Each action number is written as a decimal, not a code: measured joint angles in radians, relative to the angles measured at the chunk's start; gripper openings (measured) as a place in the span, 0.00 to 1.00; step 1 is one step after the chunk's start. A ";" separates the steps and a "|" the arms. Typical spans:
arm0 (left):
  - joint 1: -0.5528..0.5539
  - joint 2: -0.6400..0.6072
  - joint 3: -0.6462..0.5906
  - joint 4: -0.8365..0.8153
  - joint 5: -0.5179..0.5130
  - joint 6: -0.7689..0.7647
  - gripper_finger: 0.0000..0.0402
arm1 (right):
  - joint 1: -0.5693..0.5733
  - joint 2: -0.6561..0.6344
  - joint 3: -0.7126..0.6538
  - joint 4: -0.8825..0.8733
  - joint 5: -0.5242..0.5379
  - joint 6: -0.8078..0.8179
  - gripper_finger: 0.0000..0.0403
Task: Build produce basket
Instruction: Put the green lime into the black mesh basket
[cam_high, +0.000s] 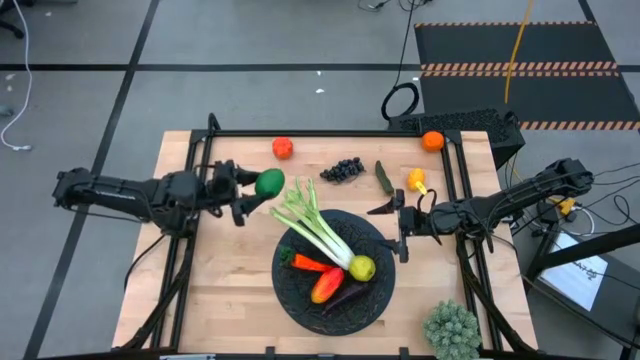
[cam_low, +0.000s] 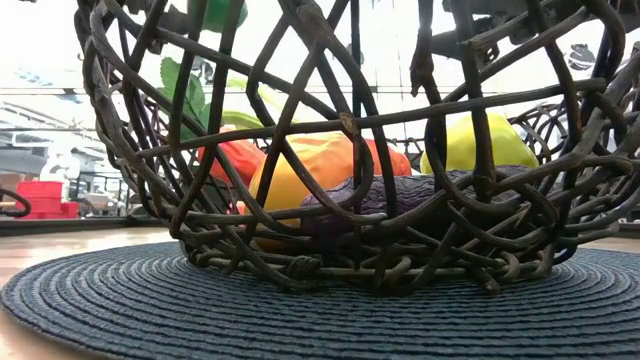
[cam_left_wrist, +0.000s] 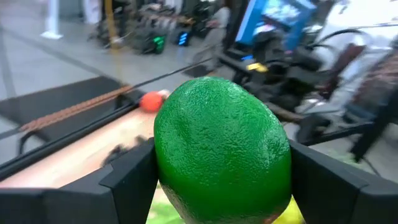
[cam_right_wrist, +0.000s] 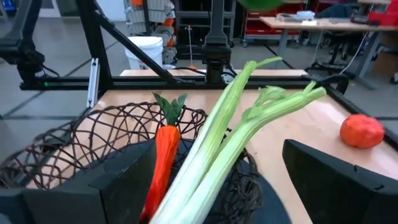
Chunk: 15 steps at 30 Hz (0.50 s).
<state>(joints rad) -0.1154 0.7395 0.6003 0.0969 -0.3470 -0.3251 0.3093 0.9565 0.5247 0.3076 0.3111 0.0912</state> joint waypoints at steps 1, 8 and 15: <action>-0.019 0.000 0.000 0.015 0.000 0.017 0.77 | 0.001 0.000 0.000 -0.002 0.000 0.008 0.85; -0.146 0.001 0.000 0.057 -0.001 0.071 0.77 | 0.030 0.024 0.000 0.038 0.000 0.101 0.85; -0.249 0.028 0.000 0.143 -0.075 0.129 0.77 | 0.070 0.071 0.000 0.144 0.000 0.125 0.85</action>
<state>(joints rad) -0.3644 0.7677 0.6003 0.2403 -0.4224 -0.1965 0.3795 1.0273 0.5247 0.4519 0.3113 0.2165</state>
